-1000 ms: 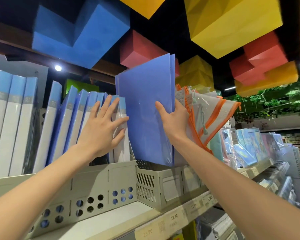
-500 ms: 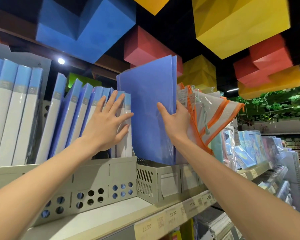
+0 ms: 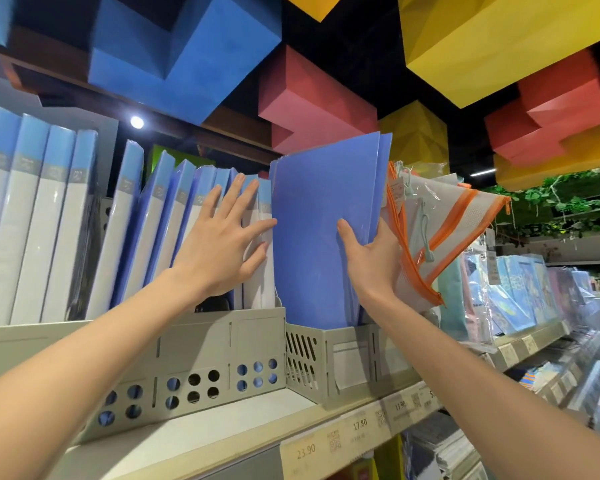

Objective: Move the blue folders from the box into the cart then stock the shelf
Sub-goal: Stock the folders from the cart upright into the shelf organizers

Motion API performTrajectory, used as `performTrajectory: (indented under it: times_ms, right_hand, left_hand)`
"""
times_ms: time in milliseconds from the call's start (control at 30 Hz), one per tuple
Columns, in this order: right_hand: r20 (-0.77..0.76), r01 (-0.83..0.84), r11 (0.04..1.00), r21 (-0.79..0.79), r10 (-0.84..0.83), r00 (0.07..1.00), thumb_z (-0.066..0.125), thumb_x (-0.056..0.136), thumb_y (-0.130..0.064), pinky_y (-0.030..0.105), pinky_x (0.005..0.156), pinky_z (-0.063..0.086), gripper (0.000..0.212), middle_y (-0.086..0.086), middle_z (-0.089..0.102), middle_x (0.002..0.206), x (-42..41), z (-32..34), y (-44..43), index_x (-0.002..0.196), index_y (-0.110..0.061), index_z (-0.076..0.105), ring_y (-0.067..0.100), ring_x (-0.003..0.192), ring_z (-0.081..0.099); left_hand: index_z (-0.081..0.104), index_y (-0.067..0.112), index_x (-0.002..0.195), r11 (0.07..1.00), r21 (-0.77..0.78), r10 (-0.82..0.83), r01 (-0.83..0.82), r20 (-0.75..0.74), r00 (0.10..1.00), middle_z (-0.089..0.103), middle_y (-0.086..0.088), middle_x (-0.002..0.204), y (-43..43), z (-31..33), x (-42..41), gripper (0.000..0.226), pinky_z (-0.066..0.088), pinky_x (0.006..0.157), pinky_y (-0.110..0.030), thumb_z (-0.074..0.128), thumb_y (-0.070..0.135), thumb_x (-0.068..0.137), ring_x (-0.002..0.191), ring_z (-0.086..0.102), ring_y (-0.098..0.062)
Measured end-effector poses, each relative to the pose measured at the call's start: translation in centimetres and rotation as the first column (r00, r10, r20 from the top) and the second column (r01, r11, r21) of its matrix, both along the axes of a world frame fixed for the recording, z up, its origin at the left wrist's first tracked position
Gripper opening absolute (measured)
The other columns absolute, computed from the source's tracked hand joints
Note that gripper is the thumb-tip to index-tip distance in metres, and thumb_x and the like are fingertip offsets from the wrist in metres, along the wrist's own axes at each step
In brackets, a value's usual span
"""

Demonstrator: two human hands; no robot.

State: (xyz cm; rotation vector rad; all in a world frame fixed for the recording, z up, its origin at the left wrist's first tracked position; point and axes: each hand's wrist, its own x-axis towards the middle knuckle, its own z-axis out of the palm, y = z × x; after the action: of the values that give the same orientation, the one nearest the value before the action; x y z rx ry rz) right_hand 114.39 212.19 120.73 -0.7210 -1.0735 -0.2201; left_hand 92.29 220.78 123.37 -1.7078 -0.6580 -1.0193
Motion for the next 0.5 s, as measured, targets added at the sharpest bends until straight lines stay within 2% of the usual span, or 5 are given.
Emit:
performTrajectory:
  times_ms: [100,233,400,500]
  right_hand:
    - [0.029,0.027,1.000,0.014,-0.027,0.999,0.067,0.094,-0.031,0.001,0.063,0.047,0.032,-0.011,0.069,0.112,0.2,0.3,-0.4,0.124,-0.020,0.063,-0.010,0.087,0.062]
    - [0.102,0.057,0.998,0.034,-0.060,0.993,0.067,0.095,-0.030,0.002,0.062,0.047,0.032,-0.014,0.066,0.108,-0.2,1.0,-0.9,0.124,-0.017,0.062,-0.016,0.083,0.060]
    - [0.113,0.068,0.997,0.033,-0.072,0.991,0.067,0.095,-0.029,0.002,0.063,0.048,0.035,-0.012,0.066,0.108,-0.5,1.6,-0.9,0.126,-0.016,0.061,-0.005,0.085,0.063]
    - [0.086,0.063,0.997,0.049,-0.067,0.994,0.067,0.095,-0.027,0.002,0.060,0.046,0.029,-0.019,0.063,0.100,-0.4,1.6,-0.9,0.122,-0.017,0.062,-0.014,0.080,0.061]
  left_hand:
    - [0.055,0.036,0.142,1.000,-0.004,0.002,-0.002,0.002,1.000,0.016,-0.014,0.167,0.1,0.0,-0.1,0.054,0.011,0.124,-0.055,0.030,0.053,0.098,0.156,0.001,-0.030]
    - [0.055,0.035,0.142,1.000,-0.013,-0.015,0.015,0.006,1.000,0.016,-0.014,0.167,-0.1,-0.1,0.1,0.054,0.010,0.124,-0.055,0.030,0.054,0.098,0.156,0.002,-0.030]
    - [0.055,0.035,0.142,1.000,-0.021,-0.022,0.022,0.012,1.000,0.015,-0.013,0.167,-0.3,-0.2,-0.1,0.055,0.008,0.125,-0.055,0.029,0.054,0.098,0.156,0.001,-0.030]
    - [0.055,0.034,0.142,0.999,-0.019,-0.028,0.028,0.012,1.000,0.015,-0.014,0.167,-0.3,-0.2,-0.1,0.055,0.010,0.124,-0.055,0.029,0.053,0.098,0.156,0.001,-0.030]
